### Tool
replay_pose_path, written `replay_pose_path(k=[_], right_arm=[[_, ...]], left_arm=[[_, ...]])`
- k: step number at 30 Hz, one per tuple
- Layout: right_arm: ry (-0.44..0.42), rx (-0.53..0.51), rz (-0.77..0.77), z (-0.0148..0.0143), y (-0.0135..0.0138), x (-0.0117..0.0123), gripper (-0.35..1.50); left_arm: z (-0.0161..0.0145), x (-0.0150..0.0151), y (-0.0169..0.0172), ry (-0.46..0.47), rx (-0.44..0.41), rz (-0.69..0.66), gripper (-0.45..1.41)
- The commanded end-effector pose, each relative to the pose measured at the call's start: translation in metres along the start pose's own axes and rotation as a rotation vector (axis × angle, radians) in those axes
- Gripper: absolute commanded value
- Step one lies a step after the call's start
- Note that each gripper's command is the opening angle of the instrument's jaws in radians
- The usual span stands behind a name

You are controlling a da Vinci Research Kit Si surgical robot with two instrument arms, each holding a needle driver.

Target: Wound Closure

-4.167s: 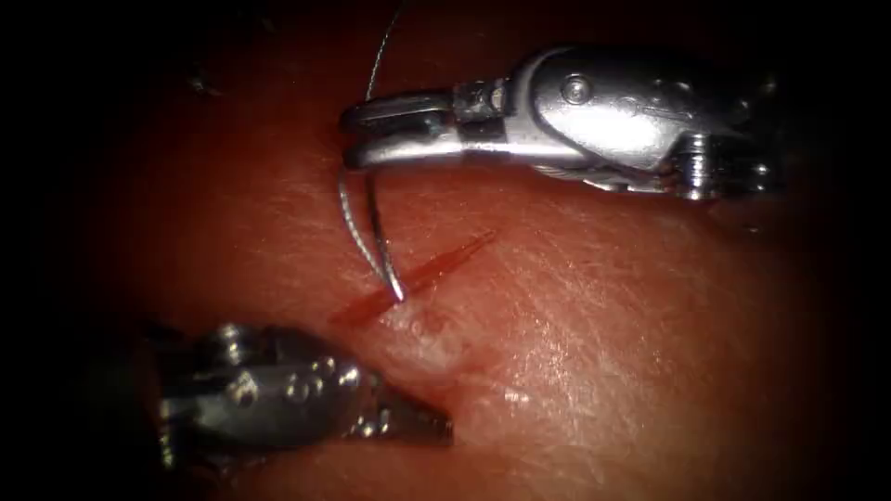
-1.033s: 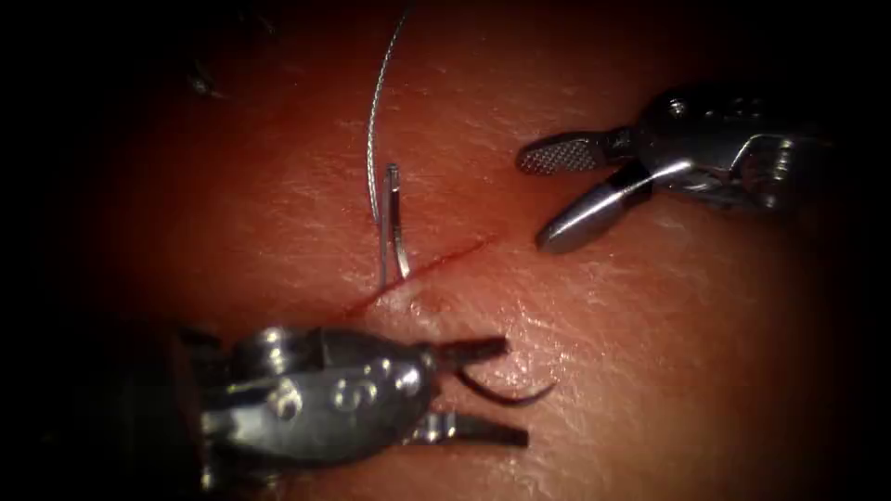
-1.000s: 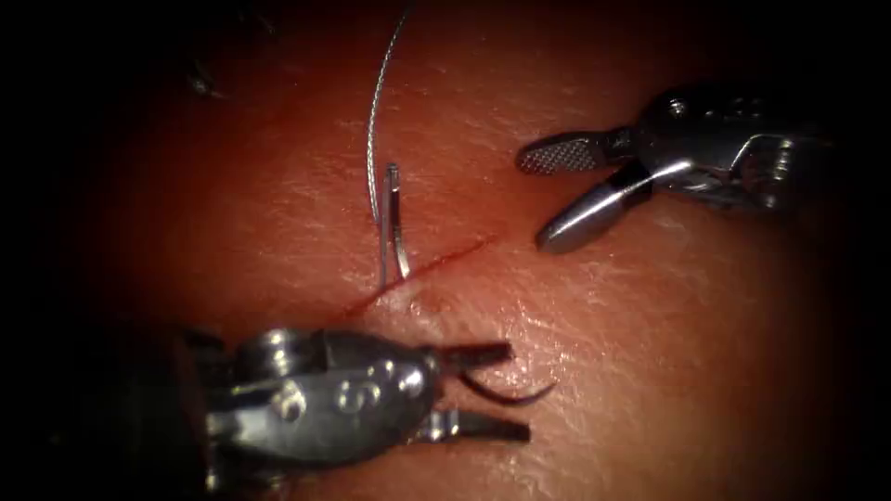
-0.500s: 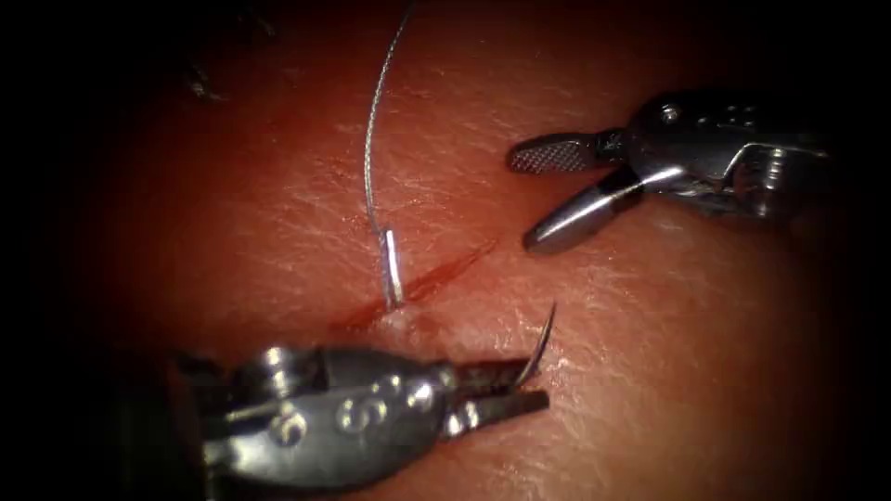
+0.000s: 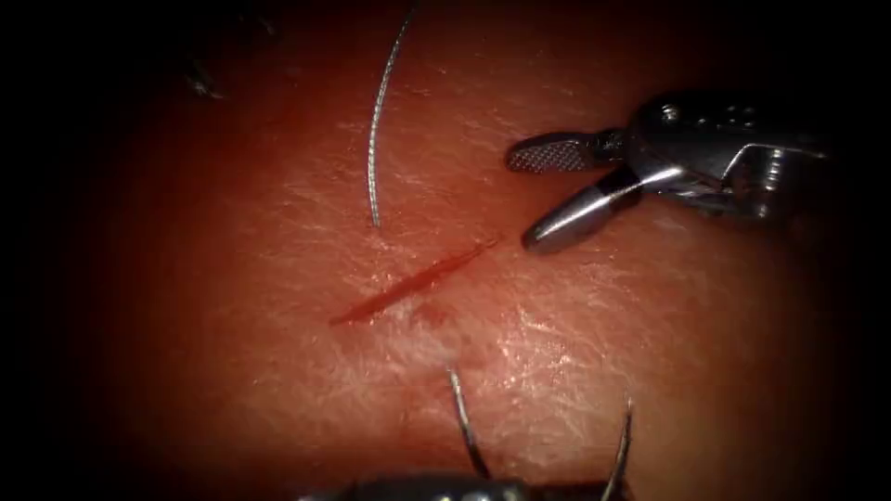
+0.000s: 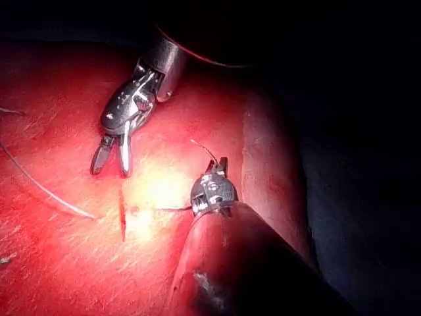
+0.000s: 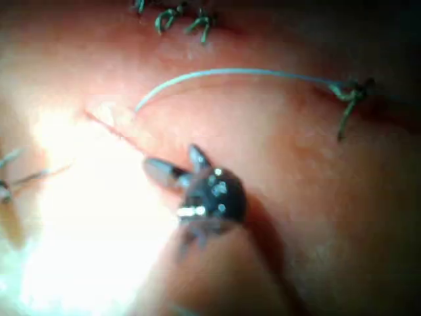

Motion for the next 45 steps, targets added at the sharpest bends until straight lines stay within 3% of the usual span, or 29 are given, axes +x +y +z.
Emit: replay_pose_path(k=[1,10,17,20,22,23,38,45], right_arm=[[0.0,0.005,-0.001,0.0009,0.0001,-0.0003,0.81],[-0.001,0.012,-0.001,0.0009,-0.0001,-0.0003,0.76],[0.007,0.014,-0.001,0.0009,-0.0001,-0.0002,0.69],[0.005,0.022,-0.002,0.0008,-0.0003,-0.0003,0.64],[0.0,0.043,-0.003,0.0007,-0.0006,-0.0004,0.39],[0.0,0.046,-0.004,0.0006,-0.0009,-0.0003,0.36],[0.045,0.076,0.008,0.001,-0.0059,0.0026,0.36],[0.048,0.101,-0.013,0.003,-0.0077,0.0013,0.31]], left_arm=[[0.0007,-0.0007,0.0001,0.001,-0.011,-0.014,-0.45],[-0.0007,0.0016,0.0016,0.005,-0.08,-0.048,-0.45],[-0.004,0.0063,0.0019,0.03,-0.043,0.156,-0.45],[-0.0057,0.0082,0.0007,0.022,-0.001,0.262,-0.45],[-0.0066,0.009,-0.0001,0.008,0.021,0.302,-0.45],[-0.0069,0.0093,-0.0005,0.004,0.03,0.317,-0.45],[-0.0135,0.0139,-0.0072,-0.014,0.129,0.415,-0.45],[-0.0144,0.0137,-0.0077,-0.014,0.152,0.419,-0.45]])
